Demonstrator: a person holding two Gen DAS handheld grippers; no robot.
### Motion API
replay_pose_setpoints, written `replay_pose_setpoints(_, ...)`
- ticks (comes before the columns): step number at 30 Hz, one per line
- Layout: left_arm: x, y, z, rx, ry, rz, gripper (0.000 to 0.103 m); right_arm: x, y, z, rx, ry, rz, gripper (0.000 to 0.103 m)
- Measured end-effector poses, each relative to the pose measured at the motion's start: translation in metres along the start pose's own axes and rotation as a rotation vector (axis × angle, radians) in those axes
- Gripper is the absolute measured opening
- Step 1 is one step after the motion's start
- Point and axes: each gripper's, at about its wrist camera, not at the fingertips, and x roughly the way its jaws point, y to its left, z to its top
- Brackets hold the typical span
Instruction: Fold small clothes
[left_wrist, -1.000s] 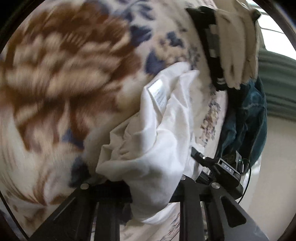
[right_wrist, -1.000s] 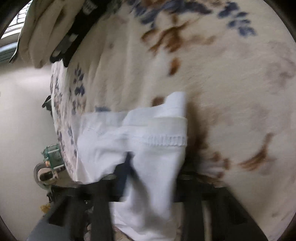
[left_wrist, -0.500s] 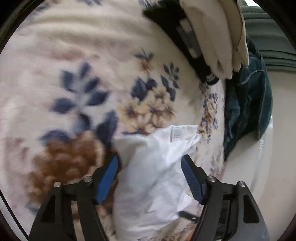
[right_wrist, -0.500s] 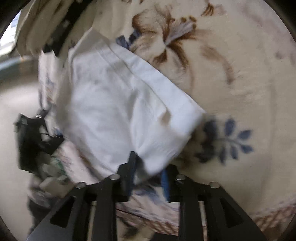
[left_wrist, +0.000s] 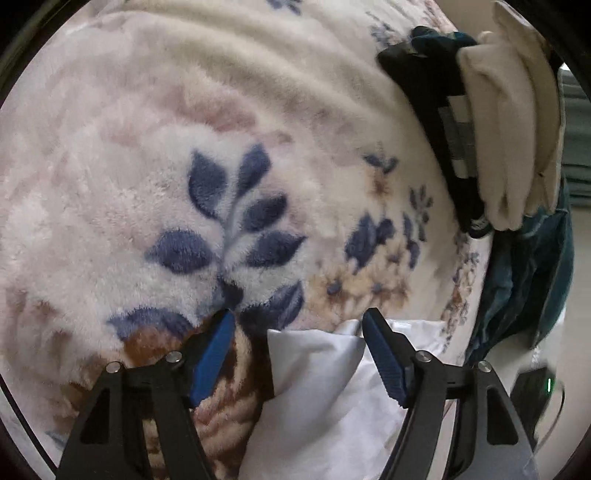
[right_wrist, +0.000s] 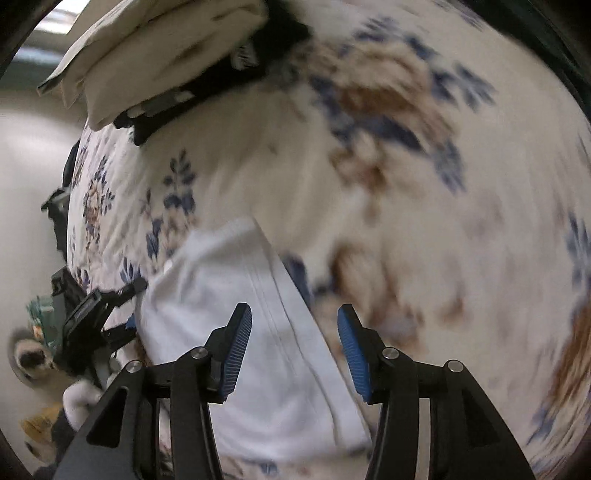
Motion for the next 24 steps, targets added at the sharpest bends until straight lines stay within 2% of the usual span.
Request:
replay_pose_setpoints(3,-0.013,-0.004,-0.007,0.038,-0.011,-0.009,0.07,0.027,0.027,0.038,-0.078,0.019,0.011,0.051)
replay_pose_setpoints(6,-0.024,-0.008,-0.013,0.062,-0.03,-0.007,0.07,0.056,0.033,0.066,-0.067,0.102,0.114,0.051)
replay_pose_setpoints(8,-0.029,-0.009,-0.014,0.065,-0.041,-0.006,0.07,0.07,0.034,0.072,-0.043,0.152,0.163,0.05)
replay_pose_setpoints(10,-0.035,-0.01,-0.016,0.061,-0.054,-0.014,0.07,0.073,0.038,0.068,-0.049,0.137,0.178,0.004)
replay_pose_setpoints(13,-0.038,-0.013,-0.018,0.082,-0.058,-0.021,0.07,0.064,0.049,0.058,-0.069,0.085,0.189,0.004)
replay_pose_setpoints(17,-0.035,-0.017,-0.023,0.124,-0.03,-0.013,0.07,0.027,0.062,0.046,-0.094,-0.04,0.23,0.004)
replay_pose_setpoints(20,-0.026,-0.022,-0.022,0.153,-0.017,0.002,0.07,0.006,0.065,0.042,-0.114,-0.12,0.226,0.004)
replay_pose_setpoints(22,-0.02,-0.023,-0.019,0.162,-0.028,0.006,0.069,0.002,0.061,0.043,-0.106,-0.129,0.22,0.004)
replay_pose_setpoints(23,-0.018,-0.024,-0.018,0.167,-0.038,0.011,0.066,0.004,0.059,0.045,-0.096,-0.13,0.212,0.004)
replay_pose_setpoints(24,-0.017,-0.026,-0.016,0.183,-0.055,-0.014,0.049,0.007,0.056,0.047,-0.084,-0.127,0.205,0.004)
